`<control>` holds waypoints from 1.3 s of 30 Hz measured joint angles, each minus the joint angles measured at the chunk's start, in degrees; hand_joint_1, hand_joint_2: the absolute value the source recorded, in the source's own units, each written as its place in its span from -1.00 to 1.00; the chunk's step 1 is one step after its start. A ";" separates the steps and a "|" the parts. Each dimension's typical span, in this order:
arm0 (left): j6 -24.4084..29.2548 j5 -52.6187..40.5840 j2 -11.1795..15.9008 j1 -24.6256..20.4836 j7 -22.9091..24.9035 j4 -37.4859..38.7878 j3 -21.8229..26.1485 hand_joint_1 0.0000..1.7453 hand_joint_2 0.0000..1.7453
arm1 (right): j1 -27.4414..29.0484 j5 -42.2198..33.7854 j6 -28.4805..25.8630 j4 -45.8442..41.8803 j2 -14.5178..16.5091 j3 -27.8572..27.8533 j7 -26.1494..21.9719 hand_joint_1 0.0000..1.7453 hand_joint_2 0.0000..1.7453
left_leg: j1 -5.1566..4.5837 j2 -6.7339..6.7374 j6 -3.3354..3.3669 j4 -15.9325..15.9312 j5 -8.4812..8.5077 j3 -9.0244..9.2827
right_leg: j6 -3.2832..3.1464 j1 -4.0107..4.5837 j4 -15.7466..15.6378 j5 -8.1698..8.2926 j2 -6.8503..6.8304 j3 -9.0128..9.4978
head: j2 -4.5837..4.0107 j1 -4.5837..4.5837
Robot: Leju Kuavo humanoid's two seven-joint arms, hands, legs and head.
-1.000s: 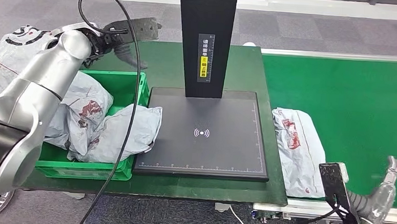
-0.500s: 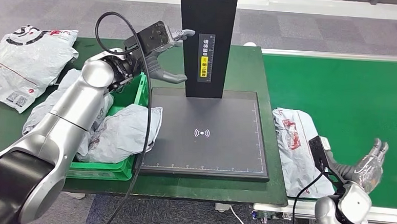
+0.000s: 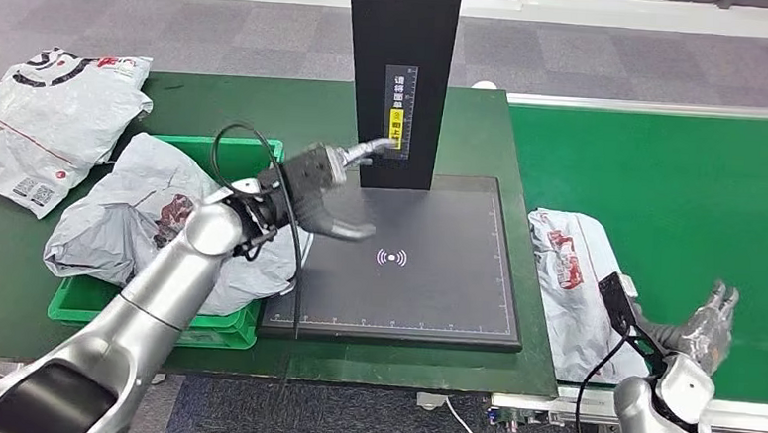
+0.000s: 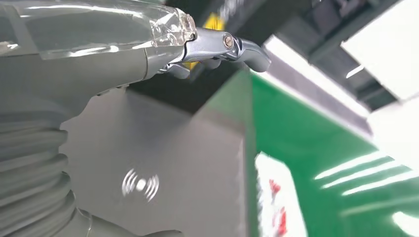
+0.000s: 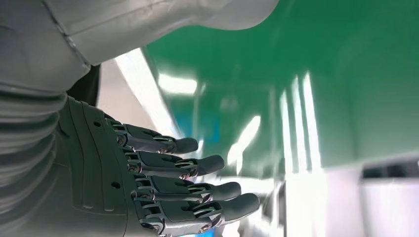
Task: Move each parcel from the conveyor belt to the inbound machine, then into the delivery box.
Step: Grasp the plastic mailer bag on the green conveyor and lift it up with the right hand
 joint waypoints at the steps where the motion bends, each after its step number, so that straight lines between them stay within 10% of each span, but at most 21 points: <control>1: 0.17 -0.88 0.23 1.00 0.22 -1.16 -1.06 -1.00 1.00 | -0.03 -4.80 1.35 0.84 0.01 -0.84 -4.00 -1.00 1.00 | 0.00 0.00 0.01 0.00 -0.01 -0.01 | 0.00 0.00 0.00 0.00 0.00 -0.01 | 0.00 0.00; 4: 0.31 -2.54 1.12 3.11 0.60 -3.80 -3.98 -1.00 1.00 | -0.14 -14.27 3.74 3.11 0.10 -3.21 -11.36 -1.00 1.00 | 0.00 0.00 0.02 0.00 -0.03 -0.01 | 0.02 0.01 0.00 -0.02 0.00 -0.02 | -0.01 -0.01; 30: -3.34 -5.55 6.55 11.32 -0.09 -13.17 -18.03 -1.00 1.00 | -2.41 -19.29 2.94 19.45 0.13 -3.83 -12.95 -1.00 1.00 | 0.05 -0.01 0.02 0.02 -0.02 0.01 | 0.05 0.06 -0.01 -0.02 -0.02 0.06 | 0.00 -0.01; 34: -3.56 -5.40 6.98 11.35 -0.10 -13.68 -18.85 -1.00 1.00 | -2.75 -20.61 3.64 19.84 0.13 -3.82 -13.25 1.00 1.00 | 0.06 0.00 0.02 0.04 -0.02 0.05 | 0.06 0.06 -0.02 -0.02 -0.01 0.10 | 0.00 -0.01; 39: -3.60 -5.38 7.25 11.34 -0.10 -14.16 -19.65 -1.00 1.00 | -3.01 -21.87 3.85 20.03 -0.05 -3.79 -13.71 1.00 1.00 | 0.07 0.06 0.03 0.05 -0.02 0.10 | 0.08 0.06 -0.05 -0.01 0.02 0.15 | 0.00 0.00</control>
